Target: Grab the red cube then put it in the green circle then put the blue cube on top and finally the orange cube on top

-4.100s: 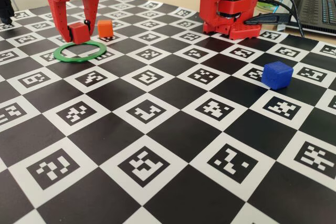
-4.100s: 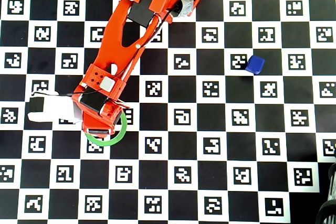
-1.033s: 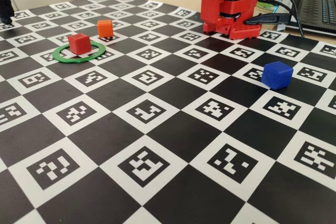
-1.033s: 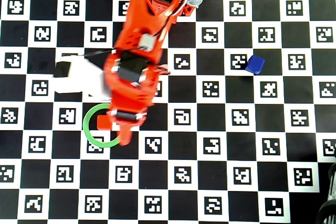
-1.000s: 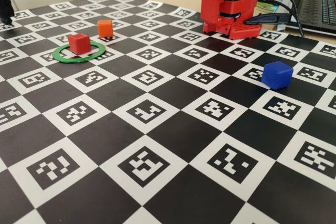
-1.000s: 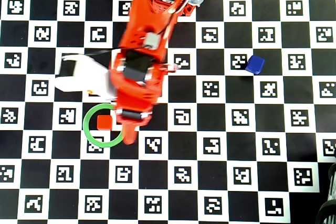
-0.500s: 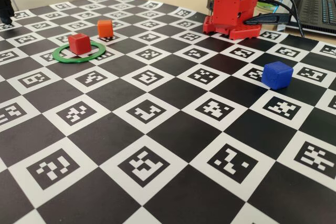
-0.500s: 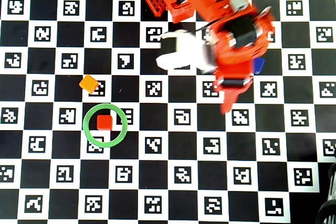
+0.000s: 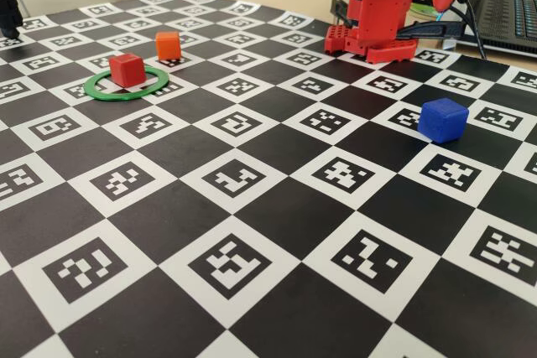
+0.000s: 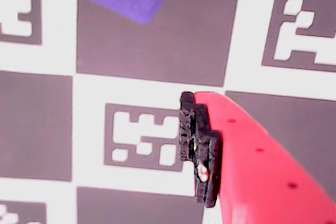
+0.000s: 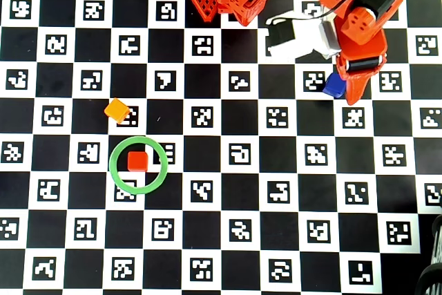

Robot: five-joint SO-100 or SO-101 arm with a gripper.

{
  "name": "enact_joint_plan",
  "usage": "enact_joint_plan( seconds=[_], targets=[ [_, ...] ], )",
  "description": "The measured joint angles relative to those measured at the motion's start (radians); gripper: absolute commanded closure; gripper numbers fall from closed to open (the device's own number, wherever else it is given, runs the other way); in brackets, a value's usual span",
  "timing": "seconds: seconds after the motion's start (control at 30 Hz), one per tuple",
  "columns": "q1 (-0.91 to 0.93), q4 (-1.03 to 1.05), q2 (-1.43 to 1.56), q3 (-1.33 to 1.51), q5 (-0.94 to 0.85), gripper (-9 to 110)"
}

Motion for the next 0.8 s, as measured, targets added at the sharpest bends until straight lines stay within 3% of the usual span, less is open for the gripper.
enact_joint_plan(
  seconds=[0.27, 0.8],
  targets=[
    [-0.032, -0.147, 0.014, 0.149, 0.075, 46],
    [-0.092, -0.31, -0.13, 0.273, 0.138, 43]
  ],
)
